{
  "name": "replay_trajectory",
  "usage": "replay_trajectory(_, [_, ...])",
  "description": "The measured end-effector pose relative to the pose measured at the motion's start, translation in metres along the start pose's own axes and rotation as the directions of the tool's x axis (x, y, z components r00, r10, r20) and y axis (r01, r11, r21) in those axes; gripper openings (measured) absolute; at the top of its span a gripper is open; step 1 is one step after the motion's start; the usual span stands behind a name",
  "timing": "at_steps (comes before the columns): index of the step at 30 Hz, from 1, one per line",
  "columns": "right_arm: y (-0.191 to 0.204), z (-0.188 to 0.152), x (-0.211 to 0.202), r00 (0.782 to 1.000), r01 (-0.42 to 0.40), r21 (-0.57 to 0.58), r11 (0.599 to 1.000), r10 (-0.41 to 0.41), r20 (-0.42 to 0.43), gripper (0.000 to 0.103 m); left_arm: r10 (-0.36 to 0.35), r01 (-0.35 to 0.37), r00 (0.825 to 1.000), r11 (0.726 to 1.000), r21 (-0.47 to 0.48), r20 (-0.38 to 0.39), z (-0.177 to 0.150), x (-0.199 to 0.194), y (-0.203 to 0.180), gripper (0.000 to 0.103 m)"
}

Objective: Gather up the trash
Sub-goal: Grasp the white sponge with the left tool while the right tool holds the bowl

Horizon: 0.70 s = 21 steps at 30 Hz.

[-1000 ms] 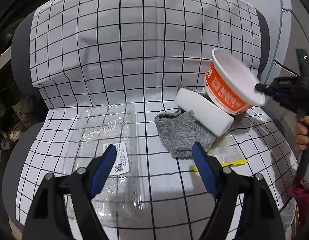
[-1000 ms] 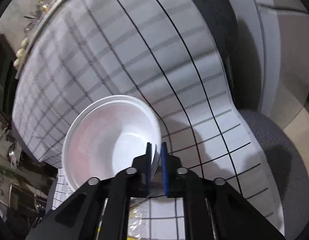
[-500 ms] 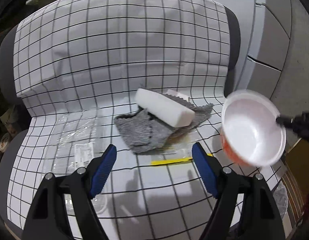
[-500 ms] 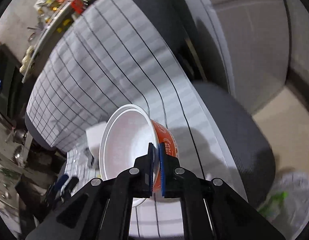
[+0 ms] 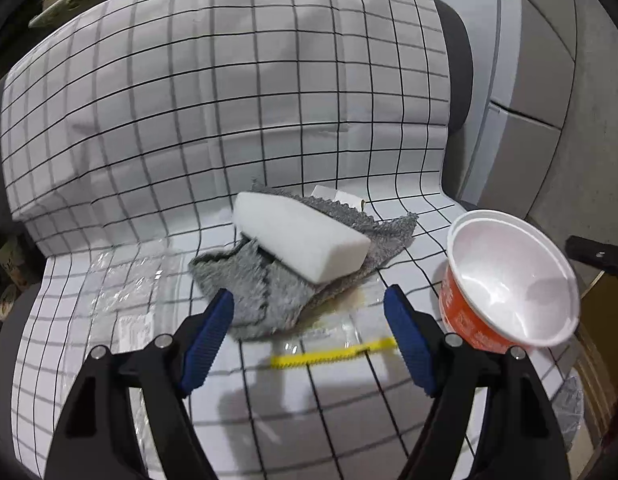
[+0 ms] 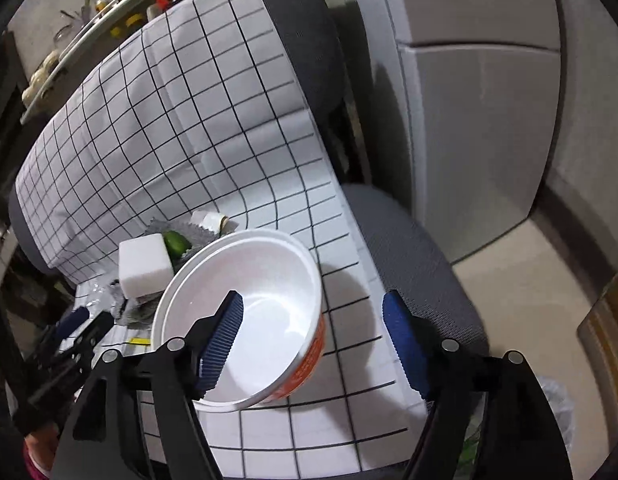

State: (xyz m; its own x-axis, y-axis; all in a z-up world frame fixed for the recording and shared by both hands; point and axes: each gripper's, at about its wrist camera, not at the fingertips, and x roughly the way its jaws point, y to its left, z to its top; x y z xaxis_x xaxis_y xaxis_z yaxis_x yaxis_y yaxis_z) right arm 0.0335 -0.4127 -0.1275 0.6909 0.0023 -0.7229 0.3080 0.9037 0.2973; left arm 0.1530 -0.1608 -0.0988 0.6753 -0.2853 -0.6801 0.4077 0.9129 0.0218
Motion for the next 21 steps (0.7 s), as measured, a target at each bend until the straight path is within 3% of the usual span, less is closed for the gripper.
replay_trajectory(6, [-0.001, 0.002, -0.004, 1.0, -0.001, -0.01, 1.0, 0.001, 0.025, 0.076, 0.032, -0.03, 0.999, 0.997, 0.069, -0.035, 0.016, 0.037, -0.01, 0.069])
replay_trajectory(11, [-0.002, 0.002, -0.003, 1.0, -0.009, -0.013, 1.0, 0.009, 0.021, 0.077, 0.035, -0.028, 0.997, 0.994, 0.101, -0.065, 0.022, 0.056, -0.009, 0.047])
replay_trajectory(14, [-0.003, -0.001, -0.004, 1.0, -0.016, -0.003, 1.0, 0.016, 0.017, 0.077, 0.021, -0.017, 0.999, 0.995, 0.102, -0.045, 0.021, 0.051, -0.007, 0.038])
replay_trajectory(21, [0.003, -0.008, -0.016, 0.999, -0.026, -0.005, 1.0, 0.026, 0.025, 0.077, -0.051, 0.046, 0.996, 0.997, 0.06, 0.074, 0.018, -0.008, 0.002, 0.036])
